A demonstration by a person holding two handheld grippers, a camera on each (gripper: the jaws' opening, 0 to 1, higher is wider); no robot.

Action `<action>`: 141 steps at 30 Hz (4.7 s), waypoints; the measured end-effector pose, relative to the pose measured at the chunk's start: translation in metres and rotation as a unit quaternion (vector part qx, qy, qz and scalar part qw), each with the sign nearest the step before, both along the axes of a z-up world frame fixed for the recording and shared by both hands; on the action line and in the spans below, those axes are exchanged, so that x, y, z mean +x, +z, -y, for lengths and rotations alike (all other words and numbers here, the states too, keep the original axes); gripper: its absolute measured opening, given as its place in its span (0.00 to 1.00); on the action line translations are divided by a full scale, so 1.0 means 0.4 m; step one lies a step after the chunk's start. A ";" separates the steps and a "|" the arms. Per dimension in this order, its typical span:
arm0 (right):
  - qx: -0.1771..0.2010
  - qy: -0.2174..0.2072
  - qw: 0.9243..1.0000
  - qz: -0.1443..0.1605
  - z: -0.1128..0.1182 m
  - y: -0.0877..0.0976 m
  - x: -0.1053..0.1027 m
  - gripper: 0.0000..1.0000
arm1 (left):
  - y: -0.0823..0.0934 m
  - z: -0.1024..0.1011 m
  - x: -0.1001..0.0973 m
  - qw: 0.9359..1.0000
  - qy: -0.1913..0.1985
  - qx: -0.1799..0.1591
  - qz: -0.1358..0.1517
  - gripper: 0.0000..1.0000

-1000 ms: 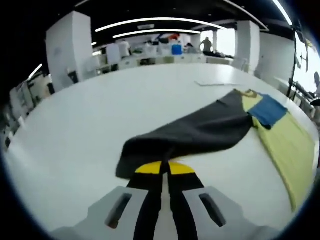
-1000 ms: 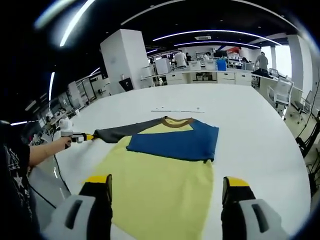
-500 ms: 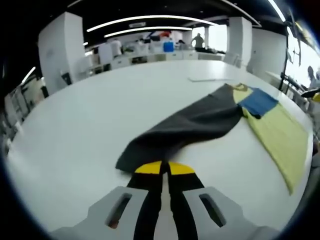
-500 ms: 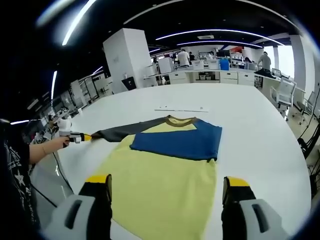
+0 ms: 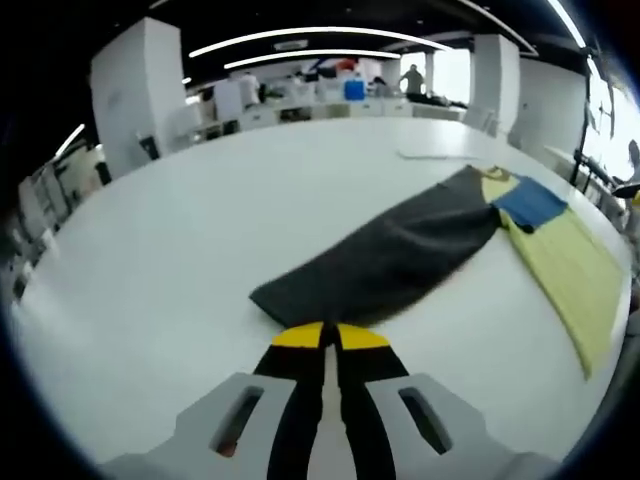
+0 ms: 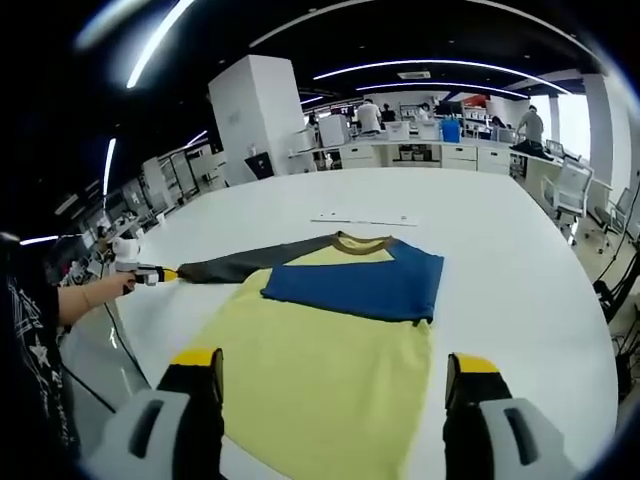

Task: Fold the garment on the visible template until the final outline fits inside the template.

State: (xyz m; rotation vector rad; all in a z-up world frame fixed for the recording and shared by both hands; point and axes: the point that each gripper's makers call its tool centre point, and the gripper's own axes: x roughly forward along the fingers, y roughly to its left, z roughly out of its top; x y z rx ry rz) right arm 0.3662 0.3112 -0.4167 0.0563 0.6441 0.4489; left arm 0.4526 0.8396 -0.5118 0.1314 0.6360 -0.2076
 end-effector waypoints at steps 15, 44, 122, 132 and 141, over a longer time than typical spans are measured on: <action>-0.004 -0.008 1.000 -0.005 0.014 0.000 -0.015 0.94 | -0.024 -0.048 -0.021 0.999 0.038 -0.002 -0.019 0.03; 0.001 -0.016 1.000 0.001 0.013 0.005 -0.018 0.93 | -0.050 -0.049 -0.028 0.992 0.116 -0.014 -0.055 0.16; 0.002 -0.003 1.000 -0.002 0.032 -0.019 -0.067 0.99 | 0.141 0.295 0.172 0.994 0.045 -0.095 0.026 0.01; 0.003 -0.006 1.000 -0.004 0.044 -0.024 -0.070 0.99 | 0.164 0.405 0.202 0.994 0.016 -0.105 0.032 0.01; 0.002 0.001 1.000 -0.008 0.043 -0.027 -0.067 0.99 | 0.178 0.507 0.217 0.990 -0.010 -0.135 0.031 0.01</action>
